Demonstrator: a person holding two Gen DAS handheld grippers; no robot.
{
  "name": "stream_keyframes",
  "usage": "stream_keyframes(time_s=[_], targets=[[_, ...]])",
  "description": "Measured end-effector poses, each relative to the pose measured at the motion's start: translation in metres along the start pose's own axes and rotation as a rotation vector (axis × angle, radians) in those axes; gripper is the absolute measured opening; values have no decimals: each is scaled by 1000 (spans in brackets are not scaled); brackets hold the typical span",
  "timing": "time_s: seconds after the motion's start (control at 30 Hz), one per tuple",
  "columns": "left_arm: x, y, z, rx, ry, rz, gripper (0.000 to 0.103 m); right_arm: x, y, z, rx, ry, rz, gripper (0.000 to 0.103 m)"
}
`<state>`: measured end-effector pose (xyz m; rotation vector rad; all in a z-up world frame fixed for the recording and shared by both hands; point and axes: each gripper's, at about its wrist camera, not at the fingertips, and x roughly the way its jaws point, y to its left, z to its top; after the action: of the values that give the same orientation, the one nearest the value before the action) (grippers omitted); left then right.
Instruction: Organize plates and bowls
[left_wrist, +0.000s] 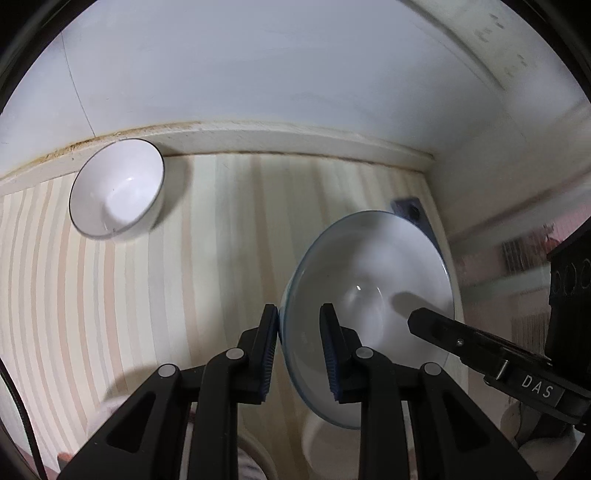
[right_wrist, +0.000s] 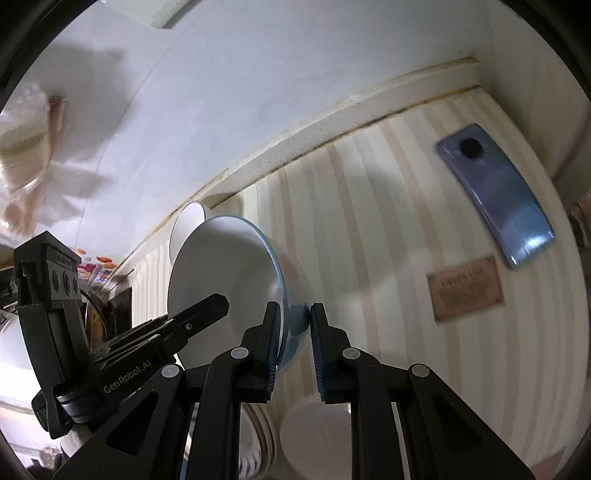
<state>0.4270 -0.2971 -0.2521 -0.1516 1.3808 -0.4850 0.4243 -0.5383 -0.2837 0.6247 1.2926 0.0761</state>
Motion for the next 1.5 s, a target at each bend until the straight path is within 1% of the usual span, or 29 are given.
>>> stream_keyframes(time_s=[0.17, 0.33, 0.5, 0.67, 0.83, 1.1, 1.27, 1.5], targets=[[-10, -18, -27, 27, 25, -11, 21, -32, -13, -33, 8, 4, -16, 18], [-8, -32, -49, 45, 58, -13, 21, -49, -25, -67, 29, 18, -21, 18], [4, -41, -72, 60, 100, -2, 21, -46, -42, -88, 53, 46, -22, 18], [19, -43, -85, 80, 136, 33, 21, -38, -54, -104, 74, 78, -24, 18], [31, -42, -96, 87, 165, 57, 21, -28, -59, -114, 78, 105, -29, 18], [41, -43, -103, 108, 175, 88, 21, -21, -63, -113, 80, 121, -34, 18], [46, -43, -105, 107, 192, 92, 21, -16, -63, -111, 74, 132, -60, 18], [46, -44, -105, 113, 189, 93, 21, -13, -65, -111, 89, 136, -54, 18]])
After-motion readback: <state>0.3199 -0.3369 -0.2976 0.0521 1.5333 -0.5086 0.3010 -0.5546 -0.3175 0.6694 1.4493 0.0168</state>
